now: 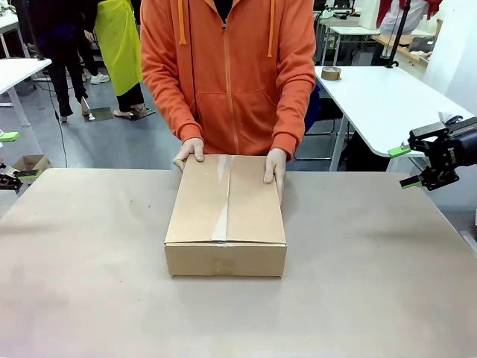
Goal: Pack the gift set into the box.
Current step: Press and hold the closed box until the human finishes sealing it.
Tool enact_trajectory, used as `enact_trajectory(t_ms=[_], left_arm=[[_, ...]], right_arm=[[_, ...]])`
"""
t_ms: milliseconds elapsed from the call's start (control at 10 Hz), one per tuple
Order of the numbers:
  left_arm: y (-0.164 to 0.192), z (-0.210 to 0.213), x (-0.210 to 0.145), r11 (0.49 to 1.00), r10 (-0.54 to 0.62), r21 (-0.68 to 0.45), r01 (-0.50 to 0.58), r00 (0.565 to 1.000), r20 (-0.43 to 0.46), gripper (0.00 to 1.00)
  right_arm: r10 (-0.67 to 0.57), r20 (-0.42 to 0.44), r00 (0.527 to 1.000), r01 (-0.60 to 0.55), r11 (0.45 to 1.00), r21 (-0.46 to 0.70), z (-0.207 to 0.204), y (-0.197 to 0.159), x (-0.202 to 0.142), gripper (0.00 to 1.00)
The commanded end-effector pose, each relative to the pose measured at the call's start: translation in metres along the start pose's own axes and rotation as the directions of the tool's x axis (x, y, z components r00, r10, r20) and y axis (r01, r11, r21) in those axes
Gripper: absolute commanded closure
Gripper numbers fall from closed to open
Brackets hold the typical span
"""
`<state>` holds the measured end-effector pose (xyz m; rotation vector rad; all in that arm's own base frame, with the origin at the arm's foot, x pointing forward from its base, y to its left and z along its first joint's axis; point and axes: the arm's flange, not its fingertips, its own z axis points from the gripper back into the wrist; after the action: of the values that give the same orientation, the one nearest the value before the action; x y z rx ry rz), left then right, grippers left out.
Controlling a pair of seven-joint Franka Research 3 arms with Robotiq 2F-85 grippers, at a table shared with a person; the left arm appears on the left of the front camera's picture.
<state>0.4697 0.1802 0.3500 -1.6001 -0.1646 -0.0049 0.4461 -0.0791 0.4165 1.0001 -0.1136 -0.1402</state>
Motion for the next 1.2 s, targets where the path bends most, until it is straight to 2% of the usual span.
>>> enact_trajectory(t_ms=[0,100,200,300,400,500,600,700,900,1000,1100], left_arm=[[-0.021,-0.046,0.018,0.984,-0.160,0.057,0.170,0.976,-0.146,0.00],[-0.043,-0.103,0.032,0.937,-0.330,0.012,0.349,0.895,-0.300,0.00],[-0.056,-0.167,0.035,0.825,-0.537,-0.056,0.563,0.748,-0.390,0.00],[-0.057,-0.215,0.029,0.679,-0.709,-0.138,0.721,0.596,-0.377,0.00],[-0.049,-0.244,0.017,0.570,-0.811,-0.260,0.780,0.483,-0.330,0.00],[-0.037,-0.255,0.005,0.453,-0.886,-0.298,0.840,0.386,-0.259,0.00],[-0.025,-0.256,0.002,0.417,-0.894,-0.233,0.879,0.350,-0.280,0.00],[-0.067,-0.281,0.024,0.728,-0.660,-0.121,0.674,0.642,-0.391,0.00],[-0.067,-0.281,0.024,0.728,-0.660,-0.121,0.674,0.642,-0.391,0.00],[-0.048,-0.285,0.016,0.649,-0.736,-0.146,0.747,0.567,-0.370,0.00],[-0.044,-0.300,0.019,0.478,-0.867,-0.154,0.865,0.437,-0.240,0.00]], right_arm=[[0.198,-0.052,0.979,-0.200,0.979,-0.032,-0.026,0.037,0.009,0.00],[0.390,-0.031,0.920,-0.391,0.919,-0.043,-0.058,0.078,0.013,0.00],[0.645,-0.031,0.764,-0.644,0.764,0.030,-0.093,0.115,0.006,0.00],[0.821,-0.018,0.571,-0.812,0.568,0.133,-0.121,0.135,-0.004,0.00],[0.913,0.029,0.406,-0.877,0.381,0.292,-0.142,0.139,-0.015,0.00],[0.946,0.086,0.314,-0.897,0.266,0.353,-0.153,0.134,-0.020,0.00],[0.910,0.043,0.412,-0.886,0.389,0.252,-0.148,0.124,-0.010,0.00],[0.753,-0.125,0.646,-0.751,0.656,0.077,-0.154,0.172,-0.025,0.00],[0.753,-0.125,0.646,-0.751,0.656,0.077,-0.154,0.172,-0.025,0.00],[0.820,-0.090,0.565,-0.812,0.573,0.113,-0.159,0.160,-0.023,0.00],[0.945,0.024,0.327,-0.928,0.317,0.195,-0.185,0.167,-0.020,0.00]])
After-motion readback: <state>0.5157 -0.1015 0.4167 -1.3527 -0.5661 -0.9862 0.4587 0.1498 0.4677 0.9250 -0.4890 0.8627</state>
